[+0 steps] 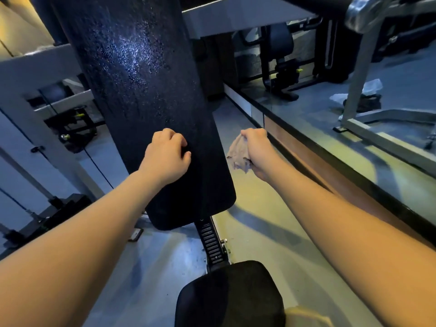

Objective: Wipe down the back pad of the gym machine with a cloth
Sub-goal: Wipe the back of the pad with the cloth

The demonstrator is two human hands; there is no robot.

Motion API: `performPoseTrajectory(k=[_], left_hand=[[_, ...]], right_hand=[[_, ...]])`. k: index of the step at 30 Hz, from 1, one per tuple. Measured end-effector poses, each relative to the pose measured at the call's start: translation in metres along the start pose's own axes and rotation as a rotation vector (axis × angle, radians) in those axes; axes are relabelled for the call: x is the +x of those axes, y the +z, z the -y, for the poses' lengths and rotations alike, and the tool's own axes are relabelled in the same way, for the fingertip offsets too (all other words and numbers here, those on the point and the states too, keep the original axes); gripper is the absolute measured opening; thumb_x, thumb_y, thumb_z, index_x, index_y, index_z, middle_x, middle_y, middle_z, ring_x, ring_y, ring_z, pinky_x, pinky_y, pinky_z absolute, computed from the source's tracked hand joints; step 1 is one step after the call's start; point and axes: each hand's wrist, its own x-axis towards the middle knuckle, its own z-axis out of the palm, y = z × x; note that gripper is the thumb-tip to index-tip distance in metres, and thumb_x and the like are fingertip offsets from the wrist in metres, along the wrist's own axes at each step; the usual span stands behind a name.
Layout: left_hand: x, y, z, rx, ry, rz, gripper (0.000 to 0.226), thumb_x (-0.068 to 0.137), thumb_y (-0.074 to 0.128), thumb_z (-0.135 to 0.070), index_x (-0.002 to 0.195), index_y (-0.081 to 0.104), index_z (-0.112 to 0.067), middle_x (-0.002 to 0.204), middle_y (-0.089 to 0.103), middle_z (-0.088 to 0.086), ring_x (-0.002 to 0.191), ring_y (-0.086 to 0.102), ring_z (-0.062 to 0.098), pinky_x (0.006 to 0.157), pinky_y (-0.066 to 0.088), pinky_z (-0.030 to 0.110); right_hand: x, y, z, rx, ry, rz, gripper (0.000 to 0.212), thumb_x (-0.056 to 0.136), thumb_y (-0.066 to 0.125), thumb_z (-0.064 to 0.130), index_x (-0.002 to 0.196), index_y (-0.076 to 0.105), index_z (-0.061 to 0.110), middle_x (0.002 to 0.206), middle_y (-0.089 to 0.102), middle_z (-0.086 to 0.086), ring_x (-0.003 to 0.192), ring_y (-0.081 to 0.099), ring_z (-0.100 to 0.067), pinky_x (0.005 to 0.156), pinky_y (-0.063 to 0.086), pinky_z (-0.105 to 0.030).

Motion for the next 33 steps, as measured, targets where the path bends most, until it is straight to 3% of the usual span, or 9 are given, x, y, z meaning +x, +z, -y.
performPoseTrajectory(k=[2,4,6,11,14,20,24,28,33], left_hand=[[0.011,0.007,0.002,0.132,0.177,-0.099,0.047,0.094,0.065,-0.034,0.133,0.057,-0.009,0.144,0.045,0.013,0.139,0.034,0.035,0.112,0.035,0.047],[0.025,0.016,0.008,0.249,0.276,-0.117,0.058,0.093,0.065,-0.036,0.140,0.051,-0.005,0.152,0.038,0.019,0.145,0.029,0.039,0.119,0.028,0.053],[0.035,0.031,0.014,0.339,0.296,-0.115,0.065,0.097,0.060,-0.040,0.146,0.043,-0.001,0.158,0.031,0.023,0.149,0.022,0.042,0.121,0.023,0.057],[0.036,0.068,0.028,0.458,0.287,-0.221,0.068,0.104,0.030,-0.048,0.158,0.023,-0.007,0.168,0.010,0.017,0.156,0.001,0.033,0.126,0.006,0.053],[0.039,0.076,0.031,0.458,0.309,-0.291,0.067,0.104,0.032,-0.047,0.158,0.024,-0.007,0.168,0.011,0.017,0.156,0.003,0.034,0.125,0.008,0.054],[0.043,0.084,0.034,0.482,0.309,-0.390,0.067,0.103,0.036,-0.046,0.157,0.028,-0.008,0.167,0.014,0.017,0.156,0.006,0.034,0.125,0.010,0.055],[0.043,0.086,0.034,0.483,0.316,-0.435,0.066,0.103,0.039,-0.045,0.156,0.030,-0.008,0.167,0.016,0.017,0.156,0.007,0.034,0.124,0.011,0.056],[0.045,0.087,0.034,0.469,0.322,-0.453,0.066,0.103,0.039,-0.045,0.156,0.031,-0.008,0.166,0.017,0.018,0.156,0.007,0.034,0.125,0.010,0.056],[0.044,0.086,0.034,0.463,0.315,-0.457,0.067,0.101,0.041,-0.044,0.156,0.031,-0.008,0.167,0.017,0.017,0.156,0.008,0.034,0.125,0.010,0.055]], right_hand=[[0.009,0.011,0.011,-0.007,-0.066,-0.030,0.013,0.104,0.043,0.032,0.109,0.042,0.020,0.100,0.056,-0.006,0.094,0.063,-0.026,0.084,0.054,-0.039],[0.014,0.024,0.021,-0.016,-0.142,-0.051,0.010,0.103,0.041,0.028,0.107,0.039,0.020,0.091,0.054,-0.002,0.079,0.057,-0.021,0.066,0.051,-0.027],[0.025,0.035,0.025,-0.039,-0.221,-0.059,0.010,0.091,0.040,0.033,0.099,0.039,0.026,0.084,0.053,-0.003,0.069,0.050,-0.022,0.059,0.043,-0.035],[0.040,0.052,-0.001,-0.312,-0.269,0.074,0.033,0.105,0.032,0.057,0.111,0.046,0.029,0.090,0.065,0.003,0.083,0.062,-0.017,0.073,0.045,-0.035],[0.036,0.054,-0.028,-0.275,-0.330,0.031,0.037,0.108,0.030,0.058,0.107,0.045,0.025,0.077,0.063,0.009,0.073,0.060,-0.005,0.068,0.044,-0.029],[0.076,0.074,0.004,-0.294,-0.441,-0.064,0.019,0.110,0.039,0.033,0.098,0.043,0.019,0.090,0.063,-0.001,0.083,0.060,-0.027,0.069,0.041,-0.039],[0.090,0.066,-0.003,-0.326,-0.494,-0.035,0.019,0.109,0.041,0.033,0.091,0.042,0.026,0.072,0.065,0.003,0.079,0.064,-0.025,0.074,0.048,-0.040],[0.079,0.041,-0.055,-0.397,-0.380,0.050,0.030,0.109,0.038,0.043,0.085,0.039,0.024,0.067,0.062,0.001,0.073,0.062,-0.025,0.074,0.051,-0.047],[0.101,0.079,0.023,-0.312,-0.444,-0.056,0.030,0.109,0.043,0.040,0.084,0.042,0.024,0.078,0.055,0.003,0.082,0.056,-0.027,0.074,0.043,-0.042]])
